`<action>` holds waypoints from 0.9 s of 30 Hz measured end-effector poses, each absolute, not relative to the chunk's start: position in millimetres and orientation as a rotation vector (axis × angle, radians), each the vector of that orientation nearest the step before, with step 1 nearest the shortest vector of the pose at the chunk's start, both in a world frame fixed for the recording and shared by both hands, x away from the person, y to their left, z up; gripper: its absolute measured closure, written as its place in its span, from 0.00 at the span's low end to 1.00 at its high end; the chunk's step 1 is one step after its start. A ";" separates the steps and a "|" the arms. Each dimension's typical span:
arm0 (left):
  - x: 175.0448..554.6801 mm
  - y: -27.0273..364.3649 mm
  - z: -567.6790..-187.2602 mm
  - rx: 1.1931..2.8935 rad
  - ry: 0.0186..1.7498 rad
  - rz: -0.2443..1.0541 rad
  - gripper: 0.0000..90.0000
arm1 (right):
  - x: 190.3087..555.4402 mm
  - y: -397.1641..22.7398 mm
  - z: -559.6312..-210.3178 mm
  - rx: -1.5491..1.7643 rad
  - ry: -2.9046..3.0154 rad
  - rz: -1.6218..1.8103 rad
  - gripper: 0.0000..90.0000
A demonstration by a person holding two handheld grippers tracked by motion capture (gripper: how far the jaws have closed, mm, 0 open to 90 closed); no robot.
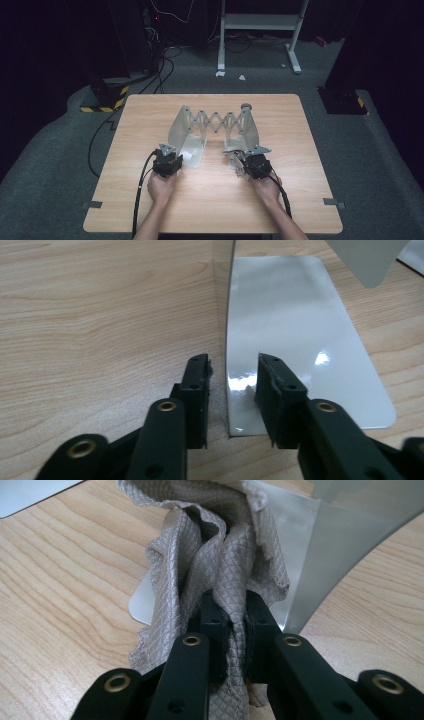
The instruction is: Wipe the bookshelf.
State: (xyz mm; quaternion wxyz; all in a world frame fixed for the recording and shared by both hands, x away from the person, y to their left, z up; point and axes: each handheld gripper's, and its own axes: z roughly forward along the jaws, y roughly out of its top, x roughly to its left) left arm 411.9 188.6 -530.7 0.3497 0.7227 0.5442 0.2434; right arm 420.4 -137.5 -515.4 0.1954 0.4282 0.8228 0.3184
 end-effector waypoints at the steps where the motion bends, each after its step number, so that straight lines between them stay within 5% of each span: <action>1: 411.8 188.3 -530.8 1.872 1.405 0.626 0.78 | 420.3 -136.2 -514.8 1.207 2.303 0.890 0.92; 14: 412.2 190.2 -530.6 1.859 1.422 0.622 0.90 | 428.6 -100.0 -512.4 1.192 2.322 0.882 0.92; 27: 411.8 190.8 -530.6 1.854 1.427 0.618 0.91 | 438.6 -128.6 -513.8 1.262 2.274 0.838 0.92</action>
